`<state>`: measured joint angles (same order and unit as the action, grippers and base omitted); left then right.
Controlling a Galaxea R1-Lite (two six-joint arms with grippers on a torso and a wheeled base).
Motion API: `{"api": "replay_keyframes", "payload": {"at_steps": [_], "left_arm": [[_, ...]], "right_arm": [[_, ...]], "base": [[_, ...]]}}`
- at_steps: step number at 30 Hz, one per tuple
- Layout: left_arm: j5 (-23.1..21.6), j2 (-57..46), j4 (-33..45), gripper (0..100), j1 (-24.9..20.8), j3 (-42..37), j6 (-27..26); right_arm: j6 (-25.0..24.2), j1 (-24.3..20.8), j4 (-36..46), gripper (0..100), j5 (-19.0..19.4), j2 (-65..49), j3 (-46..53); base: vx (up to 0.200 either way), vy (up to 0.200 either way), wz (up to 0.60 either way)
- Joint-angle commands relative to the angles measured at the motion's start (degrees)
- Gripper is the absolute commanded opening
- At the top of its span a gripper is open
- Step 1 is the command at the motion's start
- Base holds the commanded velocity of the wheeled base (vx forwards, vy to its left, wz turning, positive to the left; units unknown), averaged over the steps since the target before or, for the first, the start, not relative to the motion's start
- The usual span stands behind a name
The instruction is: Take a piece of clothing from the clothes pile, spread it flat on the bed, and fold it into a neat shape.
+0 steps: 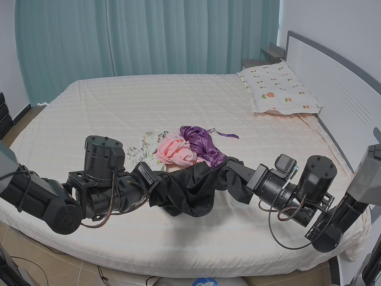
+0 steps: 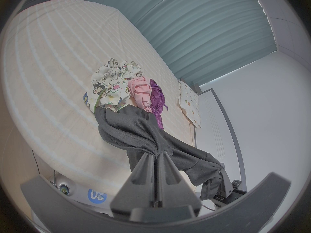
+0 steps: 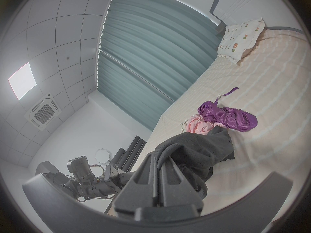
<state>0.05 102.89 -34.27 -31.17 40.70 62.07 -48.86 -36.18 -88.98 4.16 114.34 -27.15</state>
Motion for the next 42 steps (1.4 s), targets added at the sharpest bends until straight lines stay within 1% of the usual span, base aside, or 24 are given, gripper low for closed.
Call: {"api": "replay_keyframes", "payload": {"at_steps": [1, 3, 8, 12, 17, 21, 24, 28, 33, 35, 42], "left_arm": [[0.0, 0.6, -0.1, 0, 0.4, -0.1, 0.1], [0.0, 0.5, -0.9, 0, 0.8, -0.3, 0.2], [0.0, 0.2, -1.6, 0, 1.6, -0.2, 1.7], [0.0, 0.1, -1.6, 0, 2.1, -0.3, 1.7], [0.0, -0.8, -1.6, 0, 2.6, -0.4, 1.8], [0.0, -2.1, -1.6, 0, 2.8, -0.5, 1.8], [0.0, -2.8, -1.5, 0, 2.8, -0.5, 1.7], [0.0, -3.7, -1.6, 0, 3.0, -0.5, 1.7], [0.0, -5.2, -1.2, 0, 3.7, -0.5, 1.6], [0.0, -5.2, -1.2, 0, 3.7, -0.6, 1.6], [0.1, -6.6, -1.0, 0, 4.1, -0.6, 1.5]], "right_arm": [[0.0, 0.0, -1.0, 0, 0.1, 0.3, 0.0], [0.0, -0.1, -1.0, 0, 0.1, 0.7, -0.1], [0.1, -0.3, -1.0, 0, 0.1, 1.1, -0.2], [0.3, -0.4, -1.0, 0, 0.1, 1.1, -0.2], [2.0, -0.2, -1.0, 0, 0.0, 1.0, -0.9], [5.0, -0.9, -1.0, 0, 0.0, 1.6, -0.9], [5.9, -1.1, -1.0, 0, 0.0, 1.8, -1.2], [6.2, -1.1, -0.9, 0, 0.0, 1.7, -4.0], [9.0, -1.4, -0.9, 0, 0.0, 1.2, -5.8], [10.3, -2.4, -0.9, 0, 0.0, 1.9, -6.0], [10.7, -2.8, -0.9, 0, 0.0, 0.7, -7.2]], "base": [[0.000, 0.000, 0.00], [0.000, 0.000, 0.00], [0.000, 0.200, 0.00], [0.000, 0.200, 0.00], [0.000, 0.200, 0.00], [0.000, 0.200, 0.00], [0.000, 0.200, 0.00], [0.000, 0.200, 0.00], [0.000, 0.200, 0.00], [0.000, 0.200, 0.00], [0.000, 0.200, 0.00]]}}
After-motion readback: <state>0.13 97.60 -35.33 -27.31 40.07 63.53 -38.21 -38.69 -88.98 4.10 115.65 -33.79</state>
